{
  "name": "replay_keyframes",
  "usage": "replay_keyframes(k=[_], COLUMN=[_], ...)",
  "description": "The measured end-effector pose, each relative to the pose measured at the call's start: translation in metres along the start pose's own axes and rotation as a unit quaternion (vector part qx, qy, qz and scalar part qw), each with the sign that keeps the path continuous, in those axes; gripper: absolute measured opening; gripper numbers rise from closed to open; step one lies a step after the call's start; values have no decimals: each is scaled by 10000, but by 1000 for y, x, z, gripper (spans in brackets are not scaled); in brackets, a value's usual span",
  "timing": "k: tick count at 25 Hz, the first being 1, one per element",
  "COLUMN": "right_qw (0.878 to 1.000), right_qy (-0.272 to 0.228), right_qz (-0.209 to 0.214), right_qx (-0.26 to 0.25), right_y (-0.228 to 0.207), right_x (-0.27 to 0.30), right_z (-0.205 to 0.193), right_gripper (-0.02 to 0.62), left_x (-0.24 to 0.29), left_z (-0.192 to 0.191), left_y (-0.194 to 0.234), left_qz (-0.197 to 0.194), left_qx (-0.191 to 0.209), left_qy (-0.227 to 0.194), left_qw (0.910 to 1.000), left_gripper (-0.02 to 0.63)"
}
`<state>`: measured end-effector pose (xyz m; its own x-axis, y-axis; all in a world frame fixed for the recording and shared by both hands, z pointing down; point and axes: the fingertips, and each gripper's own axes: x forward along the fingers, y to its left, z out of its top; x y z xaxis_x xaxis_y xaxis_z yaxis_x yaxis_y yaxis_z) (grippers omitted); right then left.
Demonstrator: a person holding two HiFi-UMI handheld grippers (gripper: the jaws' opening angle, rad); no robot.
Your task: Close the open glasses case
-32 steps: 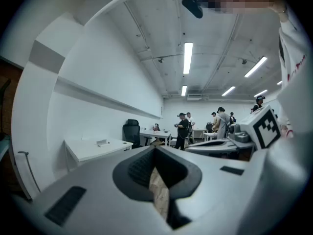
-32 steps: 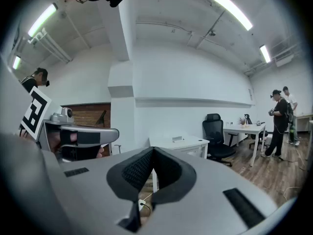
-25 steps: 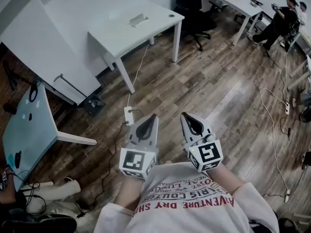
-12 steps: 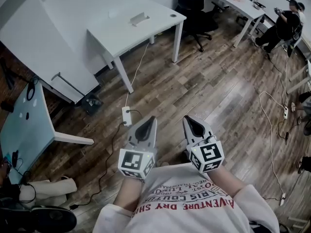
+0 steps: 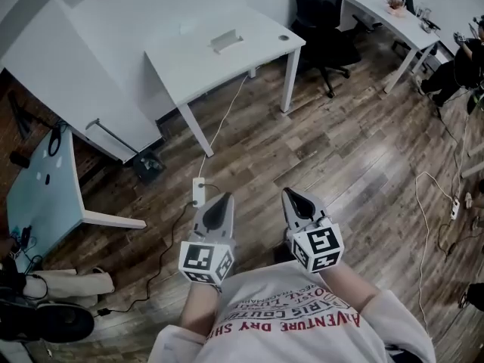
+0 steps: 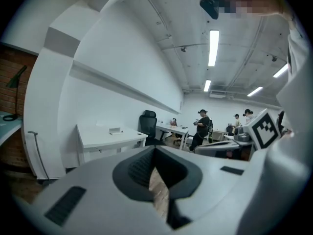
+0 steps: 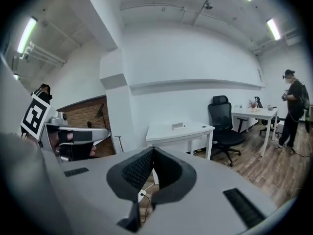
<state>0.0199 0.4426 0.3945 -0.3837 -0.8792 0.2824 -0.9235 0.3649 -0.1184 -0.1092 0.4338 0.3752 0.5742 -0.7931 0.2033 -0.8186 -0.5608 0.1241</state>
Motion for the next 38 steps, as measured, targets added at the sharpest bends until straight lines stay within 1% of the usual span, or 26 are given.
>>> replay_keyframes(k=[4,8,11,15,18,22,26,32,38], right_qw=[9995,9986,9977,9975,9970,9970,9977,9992,9997], right_qy=[132,192,250,315,338,319,305,277,188], right_qz=[286,486,596,627,687,672,537,230,76], right_qx=[-40,-117,-199,-121,-150,-213,-262,-199,-161], right_y=[-55,-106,-138,-168,-176,-186,-198,-218,-226], right_x=[24,43,59,83,107,146,192,278,356], right_z=[12,28,38,45,51,60,75,115,147], right_gripper=[12,12,12,12,12,12,12,12,12], left_x=[49,96,127,159,178,211,257,333,382], left_z=[11,25,34,35,38,40,52,91,117], left_y=[-9,-21,-28,-25,-6,25,61,129,195], left_qz=[353,614,713,782,889,857,618,243,78], left_qx=[-111,-222,-230,-340,-391,-437,-504,-367,-340], left_qy=[-48,-143,-199,-116,-102,-99,-143,-160,-161], left_qw=[9993,9978,9970,9963,9952,9953,9967,9989,9993], left_gripper=[-3,-3,-3,-3,-3,-3,-3,-3,-3])
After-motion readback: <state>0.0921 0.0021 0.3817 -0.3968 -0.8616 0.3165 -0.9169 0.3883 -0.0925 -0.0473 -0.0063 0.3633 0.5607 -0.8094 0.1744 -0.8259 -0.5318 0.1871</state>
